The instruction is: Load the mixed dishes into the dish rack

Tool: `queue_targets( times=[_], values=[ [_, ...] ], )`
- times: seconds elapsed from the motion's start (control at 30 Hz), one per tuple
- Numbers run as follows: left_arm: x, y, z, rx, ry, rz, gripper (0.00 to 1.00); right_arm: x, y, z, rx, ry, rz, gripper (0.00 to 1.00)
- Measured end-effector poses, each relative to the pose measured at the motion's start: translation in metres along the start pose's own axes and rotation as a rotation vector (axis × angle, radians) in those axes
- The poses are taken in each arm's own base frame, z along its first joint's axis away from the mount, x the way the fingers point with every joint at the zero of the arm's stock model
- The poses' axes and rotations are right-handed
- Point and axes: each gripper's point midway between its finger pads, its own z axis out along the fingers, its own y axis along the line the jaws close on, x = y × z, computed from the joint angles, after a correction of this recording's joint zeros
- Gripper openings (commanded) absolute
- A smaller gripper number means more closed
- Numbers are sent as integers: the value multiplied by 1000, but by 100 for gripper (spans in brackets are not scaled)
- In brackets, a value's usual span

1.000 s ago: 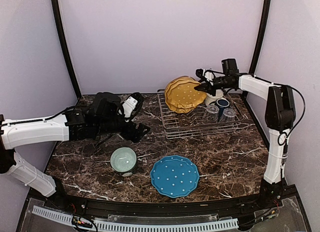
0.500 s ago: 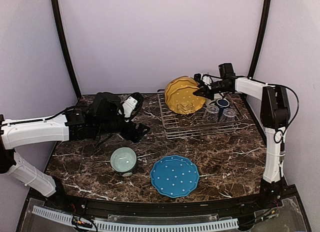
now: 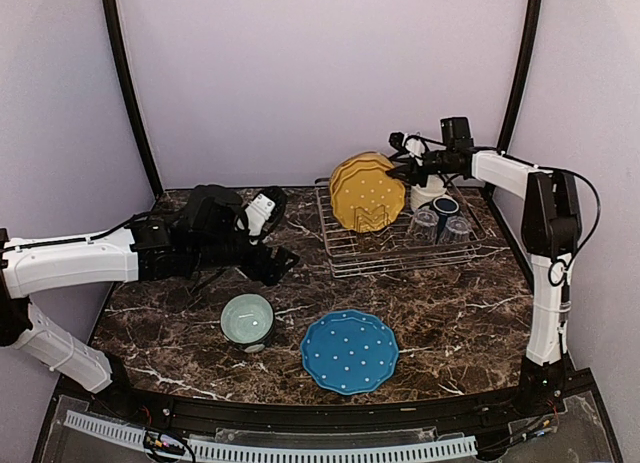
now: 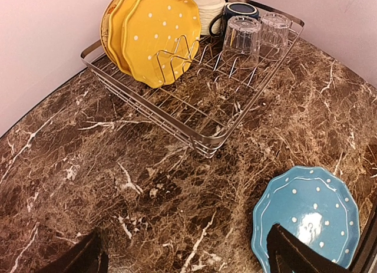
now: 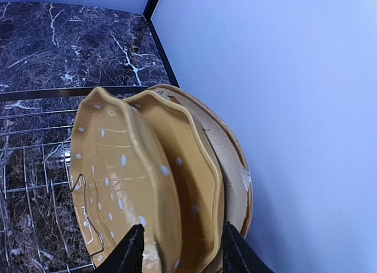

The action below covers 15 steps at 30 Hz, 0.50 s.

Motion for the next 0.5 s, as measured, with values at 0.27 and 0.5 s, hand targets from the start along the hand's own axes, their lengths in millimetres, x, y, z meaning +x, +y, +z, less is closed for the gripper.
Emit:
queue_targets(
  times=[0.27,0.5],
  values=[
    [18,-5,12,22,67,10,92,-19,6,-27,45,10,61,58],
    [53,-31,41,144,232,16,85,-83,27,-91,132,-52,222,60]
  ],
)
